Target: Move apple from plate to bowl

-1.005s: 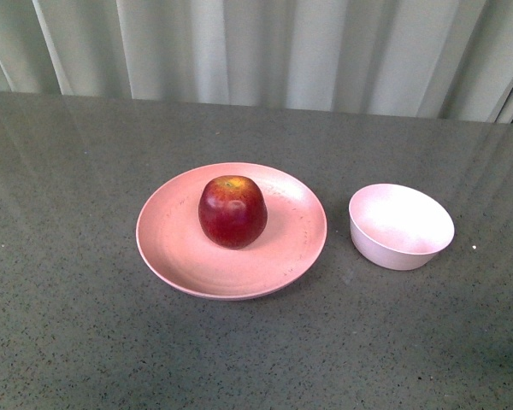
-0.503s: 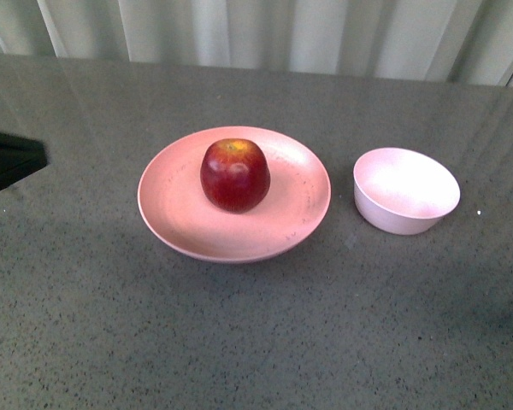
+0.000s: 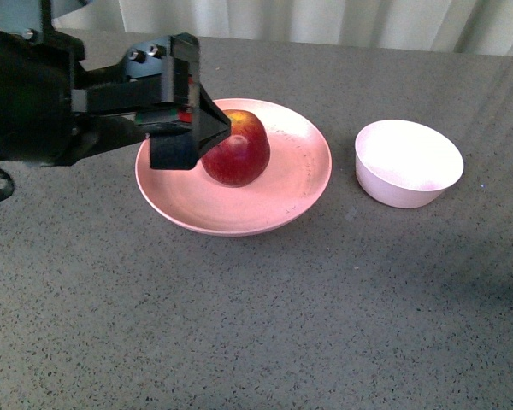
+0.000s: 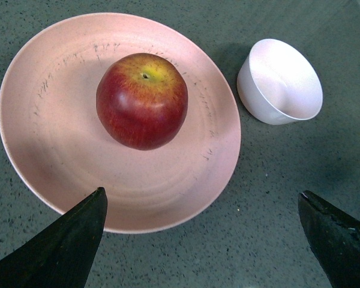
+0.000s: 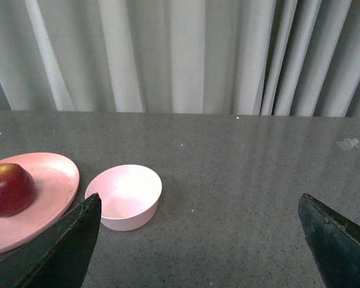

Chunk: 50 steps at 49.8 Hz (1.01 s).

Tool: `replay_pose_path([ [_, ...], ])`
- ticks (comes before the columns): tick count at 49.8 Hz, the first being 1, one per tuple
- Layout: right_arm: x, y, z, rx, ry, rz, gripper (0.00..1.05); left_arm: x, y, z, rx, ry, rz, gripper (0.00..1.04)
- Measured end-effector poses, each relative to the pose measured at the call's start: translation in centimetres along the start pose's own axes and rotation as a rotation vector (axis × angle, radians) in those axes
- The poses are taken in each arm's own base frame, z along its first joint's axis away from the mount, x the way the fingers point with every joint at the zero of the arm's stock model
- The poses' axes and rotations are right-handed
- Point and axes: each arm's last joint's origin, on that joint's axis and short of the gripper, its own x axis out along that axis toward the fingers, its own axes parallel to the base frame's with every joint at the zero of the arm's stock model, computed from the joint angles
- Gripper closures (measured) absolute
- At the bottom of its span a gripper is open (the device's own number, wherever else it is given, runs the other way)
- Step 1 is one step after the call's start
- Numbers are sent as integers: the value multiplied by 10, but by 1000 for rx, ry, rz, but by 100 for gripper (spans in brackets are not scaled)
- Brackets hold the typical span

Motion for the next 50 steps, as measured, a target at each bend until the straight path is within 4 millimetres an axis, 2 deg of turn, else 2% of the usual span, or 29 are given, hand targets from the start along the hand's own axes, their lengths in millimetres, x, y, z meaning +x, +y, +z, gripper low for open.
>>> replay_pose_path([
  [14,0,0,0,0,0,0,9,39,-6,13,67,24,8,9],
  [25,0,0,0,0,0,0,9,70,3,19,100,58,52,9],
  [50,0,0,0,0,0,0,9,109,23,34,102,84,123,9],
])
